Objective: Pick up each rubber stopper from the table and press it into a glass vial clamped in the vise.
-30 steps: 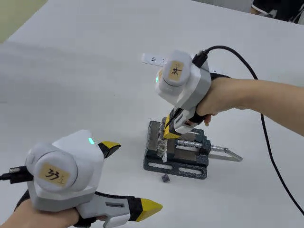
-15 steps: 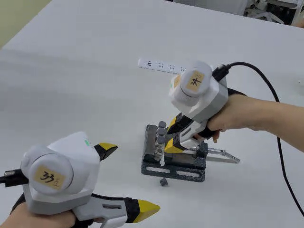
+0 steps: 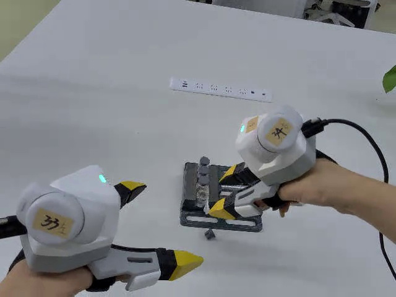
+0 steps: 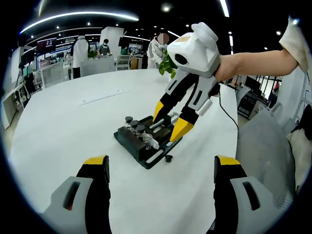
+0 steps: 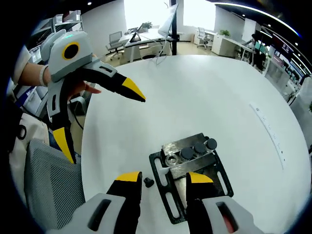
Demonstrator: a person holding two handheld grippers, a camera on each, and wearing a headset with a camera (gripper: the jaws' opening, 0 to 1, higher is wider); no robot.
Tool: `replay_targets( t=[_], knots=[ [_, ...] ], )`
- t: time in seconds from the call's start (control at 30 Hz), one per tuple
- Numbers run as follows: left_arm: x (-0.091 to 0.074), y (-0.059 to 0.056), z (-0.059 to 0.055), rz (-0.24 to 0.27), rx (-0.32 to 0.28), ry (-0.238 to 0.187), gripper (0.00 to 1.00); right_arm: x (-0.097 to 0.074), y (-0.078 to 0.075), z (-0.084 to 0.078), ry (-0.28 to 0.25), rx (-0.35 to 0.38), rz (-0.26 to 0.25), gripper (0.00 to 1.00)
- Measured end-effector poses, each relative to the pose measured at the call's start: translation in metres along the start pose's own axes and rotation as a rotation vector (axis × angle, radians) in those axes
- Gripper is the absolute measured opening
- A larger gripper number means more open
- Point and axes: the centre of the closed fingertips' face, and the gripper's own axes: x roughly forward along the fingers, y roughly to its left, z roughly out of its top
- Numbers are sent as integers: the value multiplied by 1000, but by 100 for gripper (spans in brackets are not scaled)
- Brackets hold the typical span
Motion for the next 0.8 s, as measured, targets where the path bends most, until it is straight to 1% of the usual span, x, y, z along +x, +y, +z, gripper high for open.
replay_targets(
  t=[0.03, 0.1, 0.13, 0.2, 0.23, 0.3, 0.37, 0.43, 0.47, 0.53, 0.67, 0.7, 0.8],
  knots=[
    [-1, 0, 0, 0, 0, -1, 87, 1, 4, -3, -7, 13, -4, 33],
    [-2, 2, 1, 2, 2, 0, 87, 1, 6, -4, -21, 32, -12, 32],
    [-3, 4, 1, 4, 0, -2, 87, 1, 7, -6, -32, 43, -29, 32],
    [-3, 2, 2, 5, -1, -5, 87, 5, 9, -10, -46, 62, -54, 32],
    [-4, 2, 2, 5, 1, -4, 87, 7, 9, -11, -57, 87, -73, 32],
    [-5, 1, 2, 4, 7, -2, 86, 7, 12, -11, -67, 104, -87, 32],
    [-7, 2, 1, 5, 9, -2, 86, 13, 12, -13, -78, 119, -113, 32],
    [-8, 2, 0, 7, 6, -2, 86, 15, 15, -12, -87, 138, -125, 31],
    [-10, 2, -2, 8, 5, -1, 85, 19, 15, -13, -96, 152, -144, 29],
    [-12, 2, -4, 9, 6, -1, 85, 25, 16, -15, -104, 169, -165, 29],
    [-17, 0, -10, 10, -2, 1, 85, 30, 19, -20, -100, 189, -213, 28],
    [-18, 0, -13, 10, -5, 2, 85, 32, 22, -21, -103, 198, -215, 28],
    [-20, 1, -18, 9, -10, 3, 85, 36, 25, -25, -105, 216, -235, 27]
  ],
)
